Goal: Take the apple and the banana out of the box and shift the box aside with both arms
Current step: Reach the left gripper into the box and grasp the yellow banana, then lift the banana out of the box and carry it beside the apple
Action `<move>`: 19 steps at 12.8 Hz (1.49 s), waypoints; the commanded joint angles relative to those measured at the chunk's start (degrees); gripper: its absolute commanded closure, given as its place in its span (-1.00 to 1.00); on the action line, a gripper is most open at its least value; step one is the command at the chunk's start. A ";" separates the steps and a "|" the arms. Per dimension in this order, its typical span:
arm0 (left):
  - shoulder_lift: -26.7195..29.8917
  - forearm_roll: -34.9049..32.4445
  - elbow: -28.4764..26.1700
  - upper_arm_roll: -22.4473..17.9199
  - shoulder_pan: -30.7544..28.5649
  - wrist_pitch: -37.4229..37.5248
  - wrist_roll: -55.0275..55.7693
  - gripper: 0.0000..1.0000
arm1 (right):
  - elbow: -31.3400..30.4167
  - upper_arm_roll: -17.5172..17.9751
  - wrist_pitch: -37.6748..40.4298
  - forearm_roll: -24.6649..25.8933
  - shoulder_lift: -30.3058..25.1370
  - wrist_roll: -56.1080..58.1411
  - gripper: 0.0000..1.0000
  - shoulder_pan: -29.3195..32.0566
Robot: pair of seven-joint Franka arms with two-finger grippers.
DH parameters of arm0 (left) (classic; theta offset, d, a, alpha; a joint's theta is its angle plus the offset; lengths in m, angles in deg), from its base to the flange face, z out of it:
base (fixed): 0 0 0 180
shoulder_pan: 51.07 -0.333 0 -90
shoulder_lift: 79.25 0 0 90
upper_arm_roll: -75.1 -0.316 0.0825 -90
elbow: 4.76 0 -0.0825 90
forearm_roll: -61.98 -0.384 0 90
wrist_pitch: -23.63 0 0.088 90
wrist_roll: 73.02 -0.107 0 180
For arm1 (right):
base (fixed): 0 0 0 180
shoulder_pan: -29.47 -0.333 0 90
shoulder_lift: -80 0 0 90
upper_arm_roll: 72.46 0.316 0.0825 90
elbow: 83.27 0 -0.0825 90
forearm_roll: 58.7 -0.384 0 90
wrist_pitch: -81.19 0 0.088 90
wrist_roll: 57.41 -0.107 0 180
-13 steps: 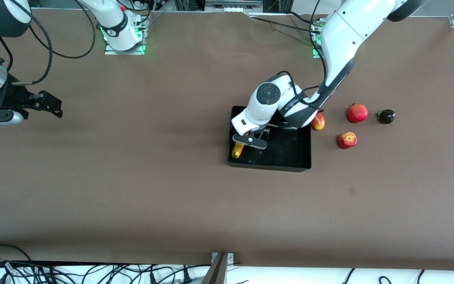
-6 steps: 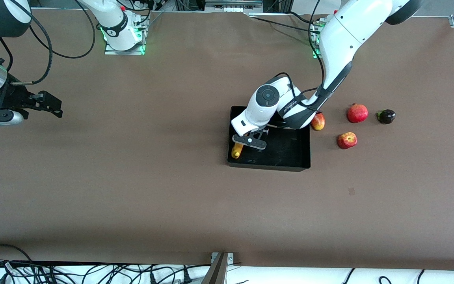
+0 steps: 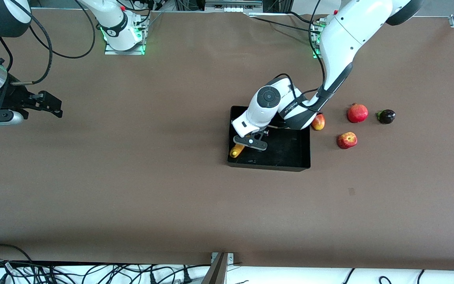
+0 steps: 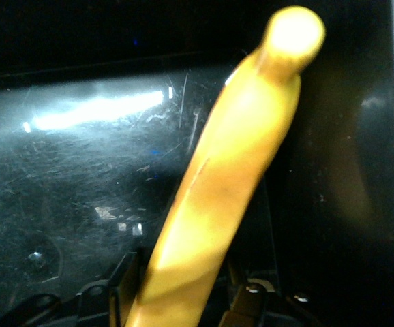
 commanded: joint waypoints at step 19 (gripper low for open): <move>13.04 5.57 10.79 3.03 -31.54 41.97 -40.13 1.00 | 0.92 0.50 0.15 0.12 0.34 0.17 -1.00 0.61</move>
